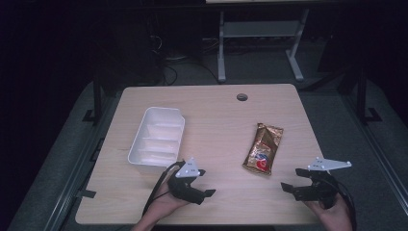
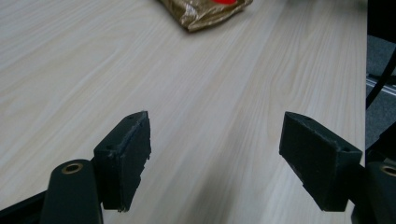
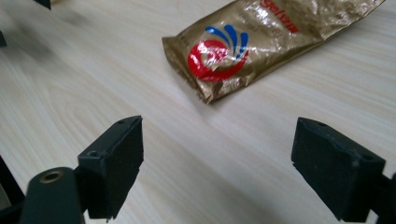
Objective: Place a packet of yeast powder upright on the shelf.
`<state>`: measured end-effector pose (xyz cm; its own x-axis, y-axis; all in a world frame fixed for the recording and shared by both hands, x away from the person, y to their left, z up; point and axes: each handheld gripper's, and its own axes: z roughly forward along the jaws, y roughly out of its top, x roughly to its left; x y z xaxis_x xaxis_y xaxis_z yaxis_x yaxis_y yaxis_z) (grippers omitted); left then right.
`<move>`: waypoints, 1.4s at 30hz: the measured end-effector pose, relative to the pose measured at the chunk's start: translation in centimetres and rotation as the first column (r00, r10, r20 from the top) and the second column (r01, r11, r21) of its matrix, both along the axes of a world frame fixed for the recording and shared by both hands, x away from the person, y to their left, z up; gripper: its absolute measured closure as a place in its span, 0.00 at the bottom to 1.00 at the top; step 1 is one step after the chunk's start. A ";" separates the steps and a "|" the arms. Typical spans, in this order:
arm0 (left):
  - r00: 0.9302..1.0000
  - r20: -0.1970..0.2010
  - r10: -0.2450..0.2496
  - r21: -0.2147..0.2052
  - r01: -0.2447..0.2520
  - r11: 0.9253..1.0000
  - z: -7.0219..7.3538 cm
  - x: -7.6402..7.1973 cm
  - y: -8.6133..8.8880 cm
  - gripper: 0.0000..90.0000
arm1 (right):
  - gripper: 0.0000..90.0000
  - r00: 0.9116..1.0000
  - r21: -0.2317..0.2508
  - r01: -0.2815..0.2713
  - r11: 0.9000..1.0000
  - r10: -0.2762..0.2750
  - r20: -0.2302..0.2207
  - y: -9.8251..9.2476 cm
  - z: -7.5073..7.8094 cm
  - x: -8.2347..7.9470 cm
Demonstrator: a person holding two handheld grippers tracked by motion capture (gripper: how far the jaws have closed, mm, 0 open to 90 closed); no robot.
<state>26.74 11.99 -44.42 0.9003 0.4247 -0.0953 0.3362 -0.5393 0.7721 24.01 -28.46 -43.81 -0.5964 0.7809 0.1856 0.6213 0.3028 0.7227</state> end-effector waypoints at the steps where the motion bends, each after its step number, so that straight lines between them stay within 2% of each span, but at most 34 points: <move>1: 1.000 0.005 -0.004 0.000 0.004 1.000 0.2 0.2 -0.5 0.28 | 0.17 1.000 0.007 0.001 1.000 -0.001 0.001 -0.1 0.1 0.3; 5: 1.000 0.013 -0.018 0.012 0.018 1.000 0.8 1.0 -2.6 0.32 | 0.17 1.000 0.016 0.023 1.000 -0.023 0.005 -0.6 0.8 1.6; 6: 1.000 0.013 -0.018 0.012 0.018 1.000 0.8 1.0 -2.6 0.33 | 0.17 1.000 0.017 0.024 1.000 -0.025 0.009 -0.6 1.0 2.0; 7: 1.000 0.007 -0.028 0.011 0.028 1.000 1.0 1.4 -3.5 0.35 | 0.17 1.000 0.011 0.028 1.000 -0.028 0.012 -0.7 1.3 2.4; 10: 1.000 0.009 -0.026 0.007 0.026 1.000 1.1 1.8 -4.2 0.38 | 0.17 0.999 0.013 0.032 0.999 -0.032 0.010 -0.9 1.5 3.1; 11: 0.999 0.001 -0.033 0.003 0.033 0.999 1.1 2.2 -5.0 0.40 | 0.16 0.999 0.019 0.041 0.999 -0.041 -0.004 -1.2 1.6 4.2; 15: 0.999 -0.018 -0.043 0.021 0.044 0.999 1.1 3.3 -6.8 0.46 | 0.16 0.999 0.027 0.049 0.998 -0.048 -0.023 -1.5 1.7 6.3; 16: 0.999 -0.018 -0.043 0.021 0.044 0.999 1.1 3.3 -6.8 0.48 | 0.16 0.998 0.024 0.052 0.998 -0.051 -0.024 -1.5 1.7 6.8; 17: 0.998 -0.034 -0.053 0.026 0.054 0.998 1.1 3.9 -7.8 0.51 | 0.16 0.998 0.021 0.052 0.998 -0.051 -0.036 -1.5 1.7 7.6; 23: 0.997 -0.044 -0.064 0.046 0.066 0.997 1.2 5.7 -10.4 0.68 | 0.16 0.995 0.023 0.063 0.998 -0.061 -0.073 -1.6 2.2 10.6; 25: 0.997 -0.045 -0.067 0.048 0.069 0.996 1.2 6.2 -11.1 0.71 | 0.16 0.995 0.001 0.065 0.998 -0.065 -0.081 -1.4 2.5 11.6; 29: 0.997 -0.050 -0.054 0.056 0.056 0.997 1.1 7.2 -12.4 0.76 | 0.16 0.993 -0.013 0.068 0.998 -0.068 -0.094 -1.1 2.7 13.8; 34: 0.995 -0.063 -0.074 0.077 0.079 0.994 0.8 8.3 -13.9 0.82 | 0.17 0.987 -0.029 0.076 0.997 -0.080 -0.139 -0.7 2.4 16.9; 36: 0.995 -0.068 -0.076 0.087 0.082 0.993 0.7 8.4 -14.2 0.84 | 0.18 0.987 -0.024 0.088 0.996 -0.090 -0.132 -0.7 2.3 17.3; 37: 0.993 -0.086 -0.077 0.097 0.085 0.992 0.4 8.7 -14.5 0.84 | 0.19 0.986 -0.030 0.094 0.995 -0.098 -0.138 -0.8 2.1 17.8; 38: 0.993 -0.091 -0.080 0.110 0.090 0.990 0.3 8.8 -14.6 0.84 | 0.18 0.976 -0.024 0.116 0.993 -0.119 -0.181 -1.0 1.4 19.1; 40: 0.991 -0.096 -0.091 0.138 0.104 0.985 -0.2 8.9 -14.9 0.84 | 0.20 0.974 -0.006 0.127 0.992 -0.126 -0.186 -1.3 1.0 19.6; 42: 0.990 -0.113 -0.082 0.123 0.095 0.988 -0.5 9.0 -14.9 0.82 | 0.21 0.971 -0.017 0.144 0.989 -0.145 -0.191 -1.4 0.5 20.0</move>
